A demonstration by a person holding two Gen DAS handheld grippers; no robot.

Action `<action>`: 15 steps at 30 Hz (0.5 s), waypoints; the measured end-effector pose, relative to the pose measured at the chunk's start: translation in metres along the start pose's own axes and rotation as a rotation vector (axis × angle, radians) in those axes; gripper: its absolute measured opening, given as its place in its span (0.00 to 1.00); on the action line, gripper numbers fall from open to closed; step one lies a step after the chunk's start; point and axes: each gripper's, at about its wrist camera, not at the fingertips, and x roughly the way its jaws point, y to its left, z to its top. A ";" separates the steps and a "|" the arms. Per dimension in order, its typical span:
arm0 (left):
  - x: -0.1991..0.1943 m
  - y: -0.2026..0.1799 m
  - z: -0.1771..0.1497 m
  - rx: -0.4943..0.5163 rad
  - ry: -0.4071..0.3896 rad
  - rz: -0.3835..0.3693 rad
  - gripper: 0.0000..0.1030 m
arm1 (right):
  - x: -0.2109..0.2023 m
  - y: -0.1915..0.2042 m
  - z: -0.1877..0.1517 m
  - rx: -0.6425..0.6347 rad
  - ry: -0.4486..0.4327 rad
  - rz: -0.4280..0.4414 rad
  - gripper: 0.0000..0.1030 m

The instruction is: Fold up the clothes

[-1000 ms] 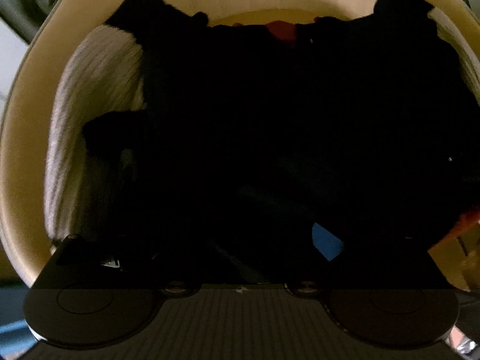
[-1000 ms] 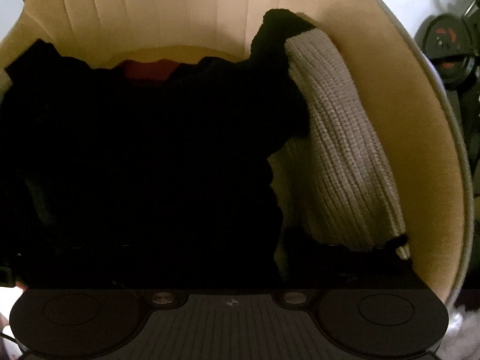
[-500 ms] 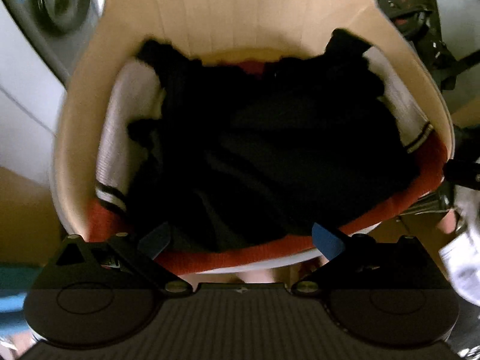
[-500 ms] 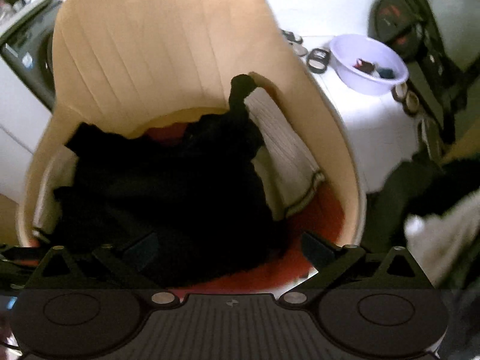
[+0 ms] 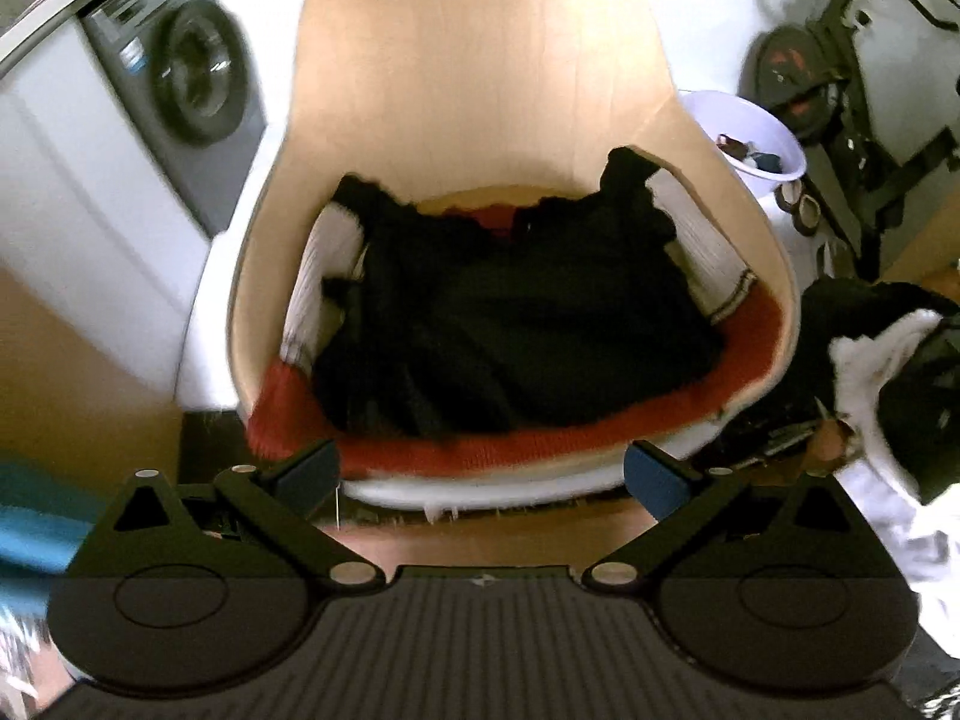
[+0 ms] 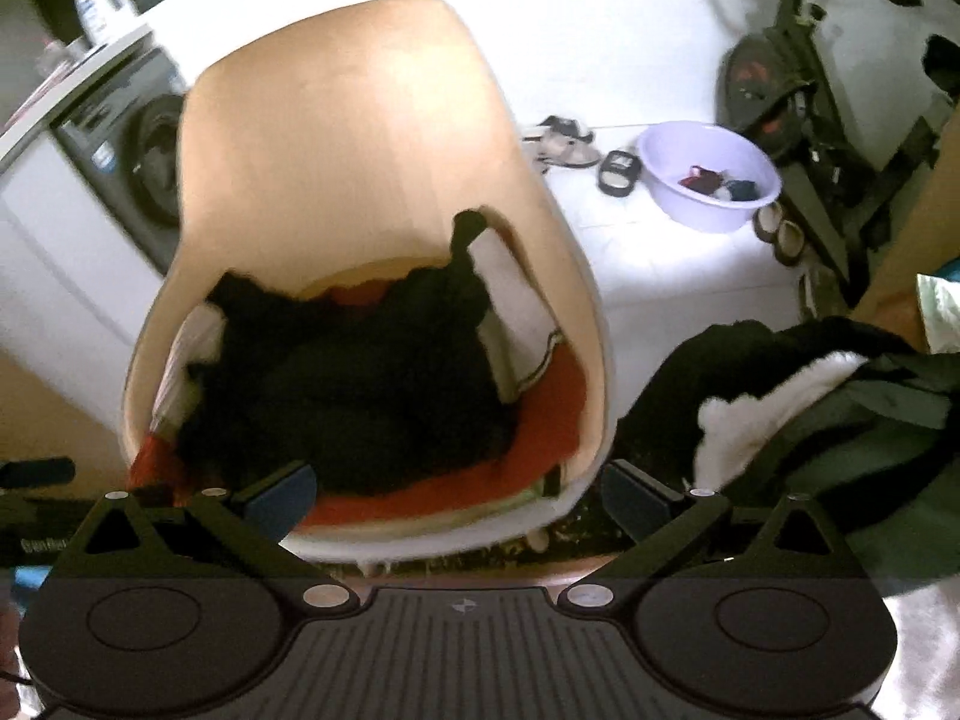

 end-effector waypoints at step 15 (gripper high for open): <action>-0.092 -0.042 -0.126 -0.161 0.083 -0.022 0.99 | -0.111 -0.021 -0.119 -0.115 0.008 -0.028 0.99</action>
